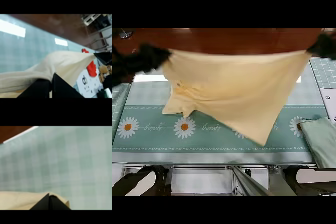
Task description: Fold the shirts.
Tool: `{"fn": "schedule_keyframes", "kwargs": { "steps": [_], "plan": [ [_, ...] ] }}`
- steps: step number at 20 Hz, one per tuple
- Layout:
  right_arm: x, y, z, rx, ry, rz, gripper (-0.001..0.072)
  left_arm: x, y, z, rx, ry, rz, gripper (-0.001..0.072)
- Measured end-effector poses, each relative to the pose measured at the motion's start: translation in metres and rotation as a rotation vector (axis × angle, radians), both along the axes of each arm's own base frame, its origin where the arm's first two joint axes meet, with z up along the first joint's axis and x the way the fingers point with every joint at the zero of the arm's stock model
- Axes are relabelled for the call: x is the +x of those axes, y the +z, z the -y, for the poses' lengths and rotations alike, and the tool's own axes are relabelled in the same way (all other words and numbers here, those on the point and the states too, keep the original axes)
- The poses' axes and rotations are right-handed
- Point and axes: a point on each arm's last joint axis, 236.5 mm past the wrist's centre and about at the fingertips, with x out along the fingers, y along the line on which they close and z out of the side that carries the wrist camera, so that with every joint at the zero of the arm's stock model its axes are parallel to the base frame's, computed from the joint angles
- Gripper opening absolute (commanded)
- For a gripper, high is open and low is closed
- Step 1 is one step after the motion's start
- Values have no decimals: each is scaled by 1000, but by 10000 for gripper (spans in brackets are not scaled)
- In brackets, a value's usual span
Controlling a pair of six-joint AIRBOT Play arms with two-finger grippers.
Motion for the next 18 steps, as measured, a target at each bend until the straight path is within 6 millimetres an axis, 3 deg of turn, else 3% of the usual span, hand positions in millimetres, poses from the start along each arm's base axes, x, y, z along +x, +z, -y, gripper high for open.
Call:
{"fn": "schedule_keyframes", "kwargs": {
  "steps": [2,5,7,9,11,13,18],
  "plan": [
    [-10,91,-4,-61,-8,191,25,-3,84,-11,25,5,179,21],
    [-63,210,-24,-149,-17,448,25,-39,199,-20,111,14,439,21],
    [-110,267,-40,-208,-23,581,25,-72,254,-27,215,65,569,21],
    [-159,311,-53,-274,-39,692,25,-105,290,-38,334,152,660,21],
    [-205,337,-60,-351,-68,764,25,-140,314,-50,456,261,723,21],
    [-246,353,-66,-417,-100,810,26,-174,326,-64,581,377,749,21],
    [-319,352,-71,-513,-172,812,25,-243,325,-94,766,599,723,21]
  ]
}}
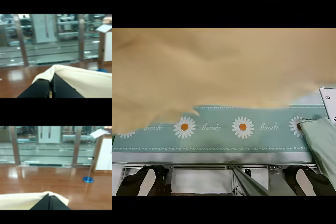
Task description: Fold the shirts.
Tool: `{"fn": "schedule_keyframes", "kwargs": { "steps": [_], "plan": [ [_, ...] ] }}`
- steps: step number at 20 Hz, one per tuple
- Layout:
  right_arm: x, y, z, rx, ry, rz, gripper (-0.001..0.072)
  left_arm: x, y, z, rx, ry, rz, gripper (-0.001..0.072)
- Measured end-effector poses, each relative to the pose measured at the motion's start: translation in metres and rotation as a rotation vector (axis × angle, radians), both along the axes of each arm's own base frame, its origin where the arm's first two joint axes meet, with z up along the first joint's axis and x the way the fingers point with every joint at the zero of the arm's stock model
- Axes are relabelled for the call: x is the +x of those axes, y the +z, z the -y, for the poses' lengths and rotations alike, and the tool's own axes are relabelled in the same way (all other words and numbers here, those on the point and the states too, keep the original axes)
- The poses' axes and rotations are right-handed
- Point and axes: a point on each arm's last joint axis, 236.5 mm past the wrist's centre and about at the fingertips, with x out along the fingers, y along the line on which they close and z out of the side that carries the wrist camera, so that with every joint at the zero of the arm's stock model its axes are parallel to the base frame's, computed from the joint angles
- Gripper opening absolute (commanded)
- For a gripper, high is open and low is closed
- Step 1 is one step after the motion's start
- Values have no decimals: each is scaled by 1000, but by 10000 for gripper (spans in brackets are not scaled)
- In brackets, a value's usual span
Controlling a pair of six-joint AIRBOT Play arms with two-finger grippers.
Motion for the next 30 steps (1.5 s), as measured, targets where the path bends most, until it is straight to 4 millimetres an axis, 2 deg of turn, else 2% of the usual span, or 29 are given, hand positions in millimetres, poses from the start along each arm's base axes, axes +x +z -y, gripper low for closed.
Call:
{"fn": "schedule_keyframes", "kwargs": {
  "steps": [2,3,5,7,11,14,20,22,24,26,28,30],
  "plan": [
    [-11,-11,0,-1,-19,-25,25,-10,-18,-6,8,25,-44,21],
    [-12,-19,1,3,-23,-45,25,-9,-29,-9,8,28,-74,21],
    [-4,-38,6,18,-29,-105,25,7,-59,-18,5,35,-165,21],
    [16,-62,9,47,-11,-182,25,37,-99,-25,-17,35,-289,21],
    [78,-131,8,123,104,-396,25,110,-197,-36,-82,37,-565,21],
    [135,-198,12,208,191,-575,25,166,-271,-33,-155,0,-742,21],
    [252,-339,21,361,284,-826,25,277,-391,-24,-355,-52,-910,22],
    [294,-377,18,399,282,-848,25,311,-424,-22,-459,-54,-917,22],
    [332,-409,16,437,268,-860,25,336,-455,-20,-580,-44,-927,21],
    [363,-437,13,485,253,-879,25,353,-483,-19,-675,-27,-942,22],
    [380,-463,11,532,238,-913,26,361,-502,-18,-735,-16,-959,21],
    [385,-480,8,552,243,-950,26,364,-512,-17,-766,-12,-974,23]
  ]
}}
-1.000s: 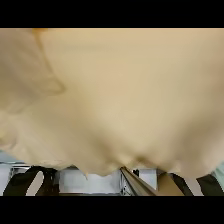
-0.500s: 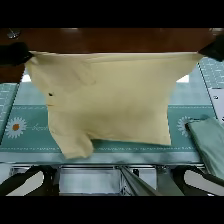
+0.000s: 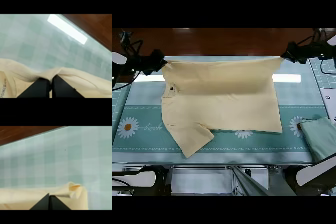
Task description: Fold the shirts.
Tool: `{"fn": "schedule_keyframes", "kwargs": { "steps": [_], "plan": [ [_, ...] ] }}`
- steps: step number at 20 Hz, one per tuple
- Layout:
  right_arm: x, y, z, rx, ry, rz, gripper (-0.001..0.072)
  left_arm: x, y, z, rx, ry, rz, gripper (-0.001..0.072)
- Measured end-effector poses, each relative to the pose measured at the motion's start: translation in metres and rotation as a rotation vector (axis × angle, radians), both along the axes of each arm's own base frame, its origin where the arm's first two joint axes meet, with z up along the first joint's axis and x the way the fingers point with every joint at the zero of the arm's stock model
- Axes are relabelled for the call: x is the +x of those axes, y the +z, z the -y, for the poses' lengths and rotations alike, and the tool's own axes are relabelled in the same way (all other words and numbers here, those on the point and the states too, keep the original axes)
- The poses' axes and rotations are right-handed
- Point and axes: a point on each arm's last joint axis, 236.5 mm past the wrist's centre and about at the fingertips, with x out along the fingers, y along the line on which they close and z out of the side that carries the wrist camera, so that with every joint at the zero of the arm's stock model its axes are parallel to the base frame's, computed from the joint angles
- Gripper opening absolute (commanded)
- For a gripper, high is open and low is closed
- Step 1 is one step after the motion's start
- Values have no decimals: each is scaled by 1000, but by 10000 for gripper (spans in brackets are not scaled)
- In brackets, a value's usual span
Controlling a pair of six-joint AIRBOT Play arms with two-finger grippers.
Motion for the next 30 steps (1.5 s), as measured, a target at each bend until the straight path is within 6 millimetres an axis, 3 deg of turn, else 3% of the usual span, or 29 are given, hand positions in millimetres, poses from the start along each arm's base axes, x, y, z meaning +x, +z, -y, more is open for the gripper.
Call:
{"fn": "schedule_keyframes", "kwargs": {
  "steps": [3,6,10,11,12,13,16,18,21,24,27,30],
  "plan": [
    [-12,-9,-3,9,52,-60,26,-6,-3,3,3,-57,-27,22],
    [-41,-18,-7,13,142,-155,26,-29,-11,6,5,-175,-108,22],
    [-82,-57,-12,-13,229,-319,26,-80,-53,14,13,-340,-311,40],
    [-90,-70,-12,-23,233,-358,122,-92,-66,17,5,-369,-361,232],
    [-95,-79,-15,-20,230,-378,469,-103,-76,20,1,-391,-401,694],
    [-99,-87,-17,-18,228,-396,623,-111,-84,22,-5,-411,-437,699],
    [-105,-84,-16,8,221,-410,623,-132,-94,14,11,-437,-529,699],
    [-118,-72,0,-1,210,-426,623,-148,-88,-2,38,-422,-578,699],
    [-152,-58,39,-48,148,-463,623,-182,-77,-30,69,-365,-627,699],
    [-195,-59,63,-45,31,-461,623,-239,-82,-50,36,-292,-689,699],
    [-234,-68,52,21,-42,-417,623,-288,-94,-42,-97,-223,-690,699],
    [-262,-76,23,108,-52,-373,621,-315,-110,-22,-216,-156,-655,699]
  ]
}}
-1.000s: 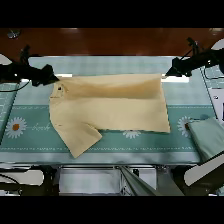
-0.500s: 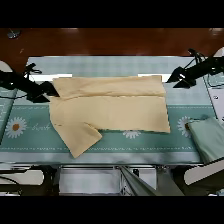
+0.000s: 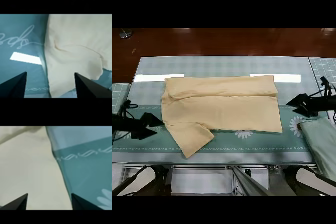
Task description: Fold the shirts.
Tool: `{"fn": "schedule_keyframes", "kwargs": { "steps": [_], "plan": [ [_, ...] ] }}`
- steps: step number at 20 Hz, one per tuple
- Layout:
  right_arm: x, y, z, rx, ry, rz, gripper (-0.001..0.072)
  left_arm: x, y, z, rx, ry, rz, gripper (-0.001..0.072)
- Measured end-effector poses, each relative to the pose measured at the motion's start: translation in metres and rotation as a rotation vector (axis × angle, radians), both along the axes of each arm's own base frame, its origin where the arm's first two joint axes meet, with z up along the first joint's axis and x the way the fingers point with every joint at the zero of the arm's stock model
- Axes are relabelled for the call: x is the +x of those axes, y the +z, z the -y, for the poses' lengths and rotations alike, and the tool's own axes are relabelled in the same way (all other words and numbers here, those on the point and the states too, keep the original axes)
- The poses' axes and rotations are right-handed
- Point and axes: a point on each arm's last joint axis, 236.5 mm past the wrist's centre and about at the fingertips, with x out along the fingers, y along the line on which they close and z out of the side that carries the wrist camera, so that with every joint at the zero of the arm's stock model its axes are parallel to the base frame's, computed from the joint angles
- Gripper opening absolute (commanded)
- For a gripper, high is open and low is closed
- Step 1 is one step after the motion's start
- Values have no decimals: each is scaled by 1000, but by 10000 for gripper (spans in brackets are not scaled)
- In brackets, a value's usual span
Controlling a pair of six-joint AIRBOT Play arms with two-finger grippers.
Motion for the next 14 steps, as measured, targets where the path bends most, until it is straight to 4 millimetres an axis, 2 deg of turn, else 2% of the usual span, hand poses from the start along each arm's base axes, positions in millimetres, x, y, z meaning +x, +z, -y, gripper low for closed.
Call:
{"fn": "schedule_keyframes", "kwargs": {
  "steps": [2,7,8,9,10,11,14],
  "plan": [
    [-12,-5,-12,34,-13,18,620,-5,-10,17,-48,47,25,699],
    [-29,-13,-29,84,-16,11,620,-1,-24,61,-135,63,111,698],
    [-31,-13,-30,90,-19,10,620,-1,-25,70,-143,41,122,671],
    [-31,-14,-31,91,-20,8,620,-1,-25,76,-146,23,132,387],
    [-32,-15,-30,88,-22,5,620,-1,-29,78,-130,3,142,40],
    [-34,-18,-28,76,-27,-3,620,-2,-32,78,-108,-21,149,21],
    [-51,-34,-17,18,-33,-97,620,7,-25,83,-110,-55,194,22]
  ]
}}
